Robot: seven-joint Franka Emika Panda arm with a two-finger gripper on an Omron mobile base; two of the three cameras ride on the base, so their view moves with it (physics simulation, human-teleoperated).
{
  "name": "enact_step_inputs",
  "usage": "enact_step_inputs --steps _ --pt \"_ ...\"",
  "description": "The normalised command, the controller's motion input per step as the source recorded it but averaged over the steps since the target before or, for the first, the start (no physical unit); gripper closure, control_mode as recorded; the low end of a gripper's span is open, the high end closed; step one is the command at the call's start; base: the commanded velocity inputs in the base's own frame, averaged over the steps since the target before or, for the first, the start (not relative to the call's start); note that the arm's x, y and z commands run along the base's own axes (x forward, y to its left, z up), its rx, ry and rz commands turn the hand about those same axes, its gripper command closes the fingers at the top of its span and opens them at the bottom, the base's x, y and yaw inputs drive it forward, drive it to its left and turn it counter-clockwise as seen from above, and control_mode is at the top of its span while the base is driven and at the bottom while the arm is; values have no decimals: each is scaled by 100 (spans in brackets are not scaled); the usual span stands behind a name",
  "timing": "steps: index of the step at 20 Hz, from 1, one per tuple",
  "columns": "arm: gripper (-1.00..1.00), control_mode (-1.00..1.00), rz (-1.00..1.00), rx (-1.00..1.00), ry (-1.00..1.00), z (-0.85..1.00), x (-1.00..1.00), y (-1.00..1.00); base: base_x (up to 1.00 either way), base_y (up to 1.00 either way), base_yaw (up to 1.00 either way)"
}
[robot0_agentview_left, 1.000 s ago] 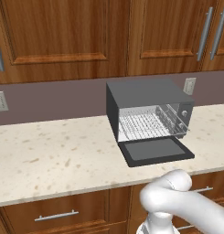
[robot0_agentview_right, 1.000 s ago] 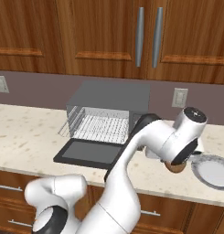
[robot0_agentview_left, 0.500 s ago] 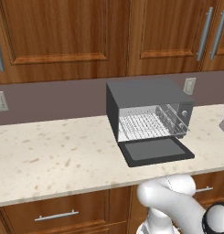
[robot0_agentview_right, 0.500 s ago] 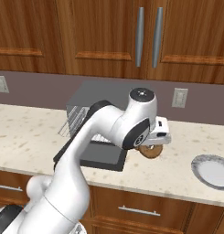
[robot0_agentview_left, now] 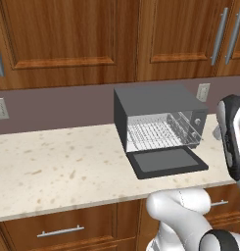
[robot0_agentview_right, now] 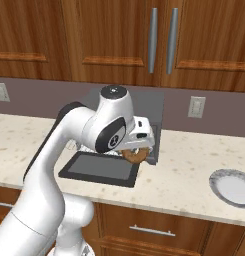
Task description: Pick up the bagel from the plate, place it on the toaster oven rack, close the door, and set the timer.
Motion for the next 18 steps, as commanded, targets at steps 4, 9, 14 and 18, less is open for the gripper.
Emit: enact_step_inputs --steps 4,9,14,18 --pt "100 -100 7 0 0 10 0 69 0 0 0" --pt "100 -100 7 0 1 1 17 59 0 0 0" --pt "100 -100 7 0 3 0 41 45 0 0 0" --pt "100 -100 5 0 5 -1 54 30 0 0 0"
